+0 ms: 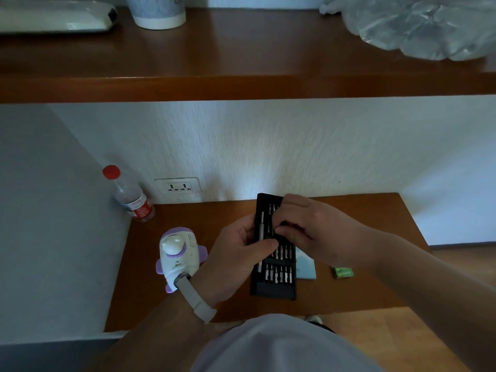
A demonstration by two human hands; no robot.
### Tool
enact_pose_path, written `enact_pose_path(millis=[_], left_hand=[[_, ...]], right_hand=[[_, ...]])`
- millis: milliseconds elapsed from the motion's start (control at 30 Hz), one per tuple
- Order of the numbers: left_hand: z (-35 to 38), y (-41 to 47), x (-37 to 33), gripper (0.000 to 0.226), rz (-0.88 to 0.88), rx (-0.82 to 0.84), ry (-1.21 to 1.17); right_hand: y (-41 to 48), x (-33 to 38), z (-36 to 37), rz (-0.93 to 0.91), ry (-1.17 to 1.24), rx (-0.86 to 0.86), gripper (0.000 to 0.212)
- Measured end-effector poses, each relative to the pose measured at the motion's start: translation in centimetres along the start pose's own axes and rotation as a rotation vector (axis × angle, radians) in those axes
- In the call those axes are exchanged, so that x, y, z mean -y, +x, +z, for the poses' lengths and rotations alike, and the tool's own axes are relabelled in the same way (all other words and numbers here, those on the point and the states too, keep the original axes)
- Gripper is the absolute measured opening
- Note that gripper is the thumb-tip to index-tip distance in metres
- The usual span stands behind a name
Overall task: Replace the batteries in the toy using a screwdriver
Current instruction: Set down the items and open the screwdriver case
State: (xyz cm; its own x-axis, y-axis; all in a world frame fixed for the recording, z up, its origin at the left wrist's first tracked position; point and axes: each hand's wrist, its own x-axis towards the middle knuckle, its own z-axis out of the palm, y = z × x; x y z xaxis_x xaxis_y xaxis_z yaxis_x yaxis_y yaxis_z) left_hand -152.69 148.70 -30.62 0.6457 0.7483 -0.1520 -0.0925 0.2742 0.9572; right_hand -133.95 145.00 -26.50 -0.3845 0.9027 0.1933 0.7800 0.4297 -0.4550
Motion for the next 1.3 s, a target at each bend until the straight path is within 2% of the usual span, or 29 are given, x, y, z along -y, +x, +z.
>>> enact_pose_path(millis=[167,300,467,533,700,867,1067,1300], left_hand=[[-0.1,0.5,0.0,0.028,-0.001,-0.014,-0.015],[-0.1,0.8,0.0,0.029,-0.013,-0.014,0.002],[0.2,1.1,-0.1,0.031,-0.015,-0.013,-0.003],[0.4,1.2,-0.1,0.031,-0.016,-0.009,0.000],[1.3,1.8,-0.1,0.031,-0.024,-0.022,0.003],[3.4,2.4,-0.3,0.031,-0.016,-0.038,-0.017],[6.3,3.4,-1.1,0.038,-0.015,-0.057,-0.066],[9.2,4.0,-1.4,0.034,-0.021,-0.103,-0.041]], right_hand=[[-0.2,0.2,0.1,0.035,0.037,-0.125,0.021],[-0.8,0.2,0.0,0.189,0.109,-0.203,0.002],[-1.9,0.1,0.9,0.385,0.218,-0.339,0.014],[-2.4,0.2,1.3,0.462,0.333,-0.392,0.016],[-3.8,0.7,1.5,0.593,0.478,-0.504,0.030],[-5.0,0.4,1.5,0.753,0.672,-0.564,0.026],[-6.6,-0.9,-0.9,0.773,0.908,-0.565,0.010],[-8.0,-3.0,-2.8,0.701,0.988,-0.543,0.013]])
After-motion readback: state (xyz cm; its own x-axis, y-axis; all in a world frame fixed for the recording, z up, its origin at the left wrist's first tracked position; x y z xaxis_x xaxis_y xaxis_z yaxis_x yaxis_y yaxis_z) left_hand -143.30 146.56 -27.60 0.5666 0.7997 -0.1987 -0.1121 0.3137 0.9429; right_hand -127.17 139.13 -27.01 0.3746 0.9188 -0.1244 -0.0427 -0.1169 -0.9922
